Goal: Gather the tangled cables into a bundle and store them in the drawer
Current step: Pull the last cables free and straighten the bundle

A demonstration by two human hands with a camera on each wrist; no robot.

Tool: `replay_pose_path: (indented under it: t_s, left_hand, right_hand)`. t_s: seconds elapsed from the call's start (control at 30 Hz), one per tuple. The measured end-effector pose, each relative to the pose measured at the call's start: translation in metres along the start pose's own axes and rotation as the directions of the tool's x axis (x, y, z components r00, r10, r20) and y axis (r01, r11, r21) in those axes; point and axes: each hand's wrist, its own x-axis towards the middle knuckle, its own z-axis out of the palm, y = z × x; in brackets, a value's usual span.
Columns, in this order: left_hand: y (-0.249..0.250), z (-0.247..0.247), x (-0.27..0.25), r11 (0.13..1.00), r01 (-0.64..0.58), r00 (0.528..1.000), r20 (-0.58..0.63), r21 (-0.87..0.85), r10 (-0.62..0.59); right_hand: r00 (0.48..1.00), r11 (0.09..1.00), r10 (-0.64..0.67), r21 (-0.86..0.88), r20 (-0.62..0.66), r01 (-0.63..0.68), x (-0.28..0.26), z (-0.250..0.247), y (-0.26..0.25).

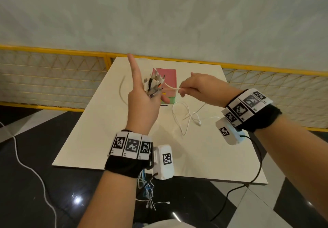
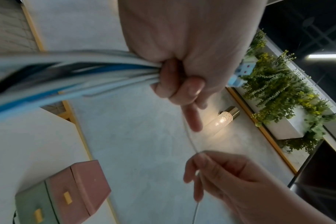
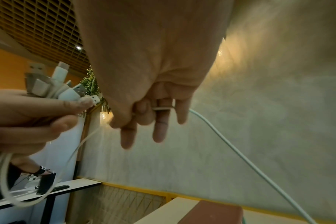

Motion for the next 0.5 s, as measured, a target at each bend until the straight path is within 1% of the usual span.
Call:
replay_pose_path:
  t_s: [0.07, 0.13, 0.2, 0.27, 0.3, 0.33, 0.37, 0.4, 0.43, 0.47, 0.5]
  left_hand:
    - [0.000, -0.003, 0.003, 1.000, 0.008, 0.999, -0.052, 0.015, -0.008]
    - [0.001, -0.003, 0.006, 0.991, 0.041, 0.999, -0.025, 0.129, -0.038]
    - [0.000, 0.001, 0.006, 0.978, 0.085, 0.990, 0.094, 0.193, -0.104]
    - [-0.004, 0.005, 0.003, 0.966, 0.159, 0.946, 0.249, 0.205, -0.208]
    - [-0.006, 0.006, 0.002, 0.962, 0.187, 0.930, 0.280, 0.199, -0.238]
    - [-0.008, 0.005, 0.002, 0.963, 0.204, 0.933, 0.262, 0.178, -0.246]
    - [-0.009, 0.003, 0.003, 0.965, 0.215, 0.950, 0.196, 0.148, -0.242]
    - [-0.011, -0.002, 0.006, 0.967, 0.231, 0.966, 0.093, 0.105, -0.241]
    - [-0.011, -0.010, 0.010, 0.969, 0.243, 0.970, -0.026, 0.053, -0.242]
    - [-0.011, -0.018, 0.015, 0.967, 0.253, 0.959, -0.131, -0.010, -0.252]
    - [-0.012, -0.027, 0.019, 0.965, 0.257, 0.943, -0.203, -0.056, -0.263]
  right_hand:
    - [0.995, 0.995, 0.080, -0.070, 0.056, -0.076, 0.002, -0.005, 0.001]
    - [0.995, 0.996, 0.065, -0.067, 0.074, -0.060, 0.003, -0.006, -0.001]
    - [0.998, 0.999, -0.027, -0.028, 0.057, 0.029, 0.006, -0.005, -0.008]
    - [0.995, 0.996, -0.094, 0.011, 0.020, 0.093, 0.010, -0.007, -0.011]
    - [0.995, 0.995, -0.101, 0.013, -0.001, 0.101, 0.011, -0.008, -0.012]
    - [0.996, 0.996, -0.089, 0.019, -0.023, 0.089, 0.010, -0.010, -0.010]
    - [0.998, 0.998, -0.048, 0.042, -0.042, 0.050, 0.009, -0.011, -0.005]
    - [0.998, 0.997, 0.019, 0.077, -0.053, -0.015, 0.006, -0.010, 0.003]
    - [0.994, 0.990, 0.101, 0.106, -0.050, -0.096, 0.002, -0.009, 0.013]
    - [0.983, 0.978, 0.181, 0.117, -0.037, -0.175, -0.004, -0.007, 0.023]
    - [0.971, 0.965, 0.239, 0.113, -0.022, -0.235, -0.010, -0.004, 0.031]
